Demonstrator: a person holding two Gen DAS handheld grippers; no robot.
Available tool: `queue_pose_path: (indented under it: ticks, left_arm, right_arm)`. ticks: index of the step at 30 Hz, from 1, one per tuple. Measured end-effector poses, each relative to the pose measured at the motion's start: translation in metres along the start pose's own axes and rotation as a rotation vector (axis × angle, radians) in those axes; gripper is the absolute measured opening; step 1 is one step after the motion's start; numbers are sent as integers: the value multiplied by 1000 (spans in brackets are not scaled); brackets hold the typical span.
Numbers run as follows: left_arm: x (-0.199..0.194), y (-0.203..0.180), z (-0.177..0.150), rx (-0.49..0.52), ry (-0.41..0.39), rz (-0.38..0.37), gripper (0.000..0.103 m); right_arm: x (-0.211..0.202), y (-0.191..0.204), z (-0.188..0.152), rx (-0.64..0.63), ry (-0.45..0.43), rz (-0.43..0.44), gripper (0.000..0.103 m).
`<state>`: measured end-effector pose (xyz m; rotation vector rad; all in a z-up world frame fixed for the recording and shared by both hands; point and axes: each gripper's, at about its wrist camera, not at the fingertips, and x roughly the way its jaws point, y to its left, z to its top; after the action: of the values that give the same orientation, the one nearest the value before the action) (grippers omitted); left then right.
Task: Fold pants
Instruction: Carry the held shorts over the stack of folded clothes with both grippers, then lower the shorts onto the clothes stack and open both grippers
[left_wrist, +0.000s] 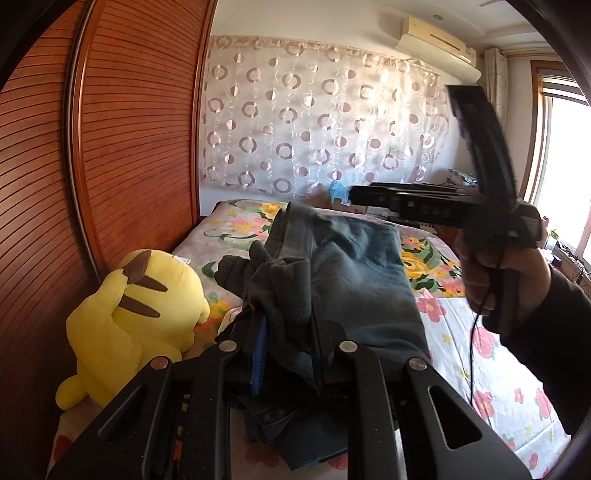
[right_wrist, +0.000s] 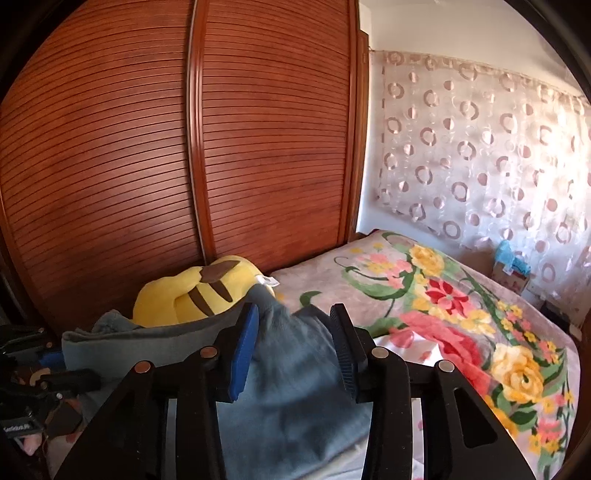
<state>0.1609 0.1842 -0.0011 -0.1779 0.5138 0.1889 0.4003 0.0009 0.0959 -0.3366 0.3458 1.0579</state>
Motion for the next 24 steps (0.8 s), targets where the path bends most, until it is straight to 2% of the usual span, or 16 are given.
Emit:
queue_pose_path:
  ticks: [6, 12, 18, 21, 22, 24]
  left_arm:
    - [4, 2, -6, -6, 18, 16, 20]
    - [8, 4, -14, -20, 36, 26, 20]
    - [7, 5, -14, -25, 35, 31, 25]
    - [5, 6, -12, -23, 30, 39, 35]
    - [4, 8, -12, -28, 27, 40, 47]
    - [1, 10, -8, -37, 11, 39, 60]
  right_arm:
    - [1, -13, -14, 7, 61, 55, 39]
    - [28, -34, -19, 49, 130, -2, 38]
    - [41, -36, -14, 114, 128, -14, 38]
    - [37, -25, -9, 104, 112, -27, 38]
    - [36, -23, -10, 104, 106, -25, 38]
    - [32, -18, -11, 104, 91, -15, 38]
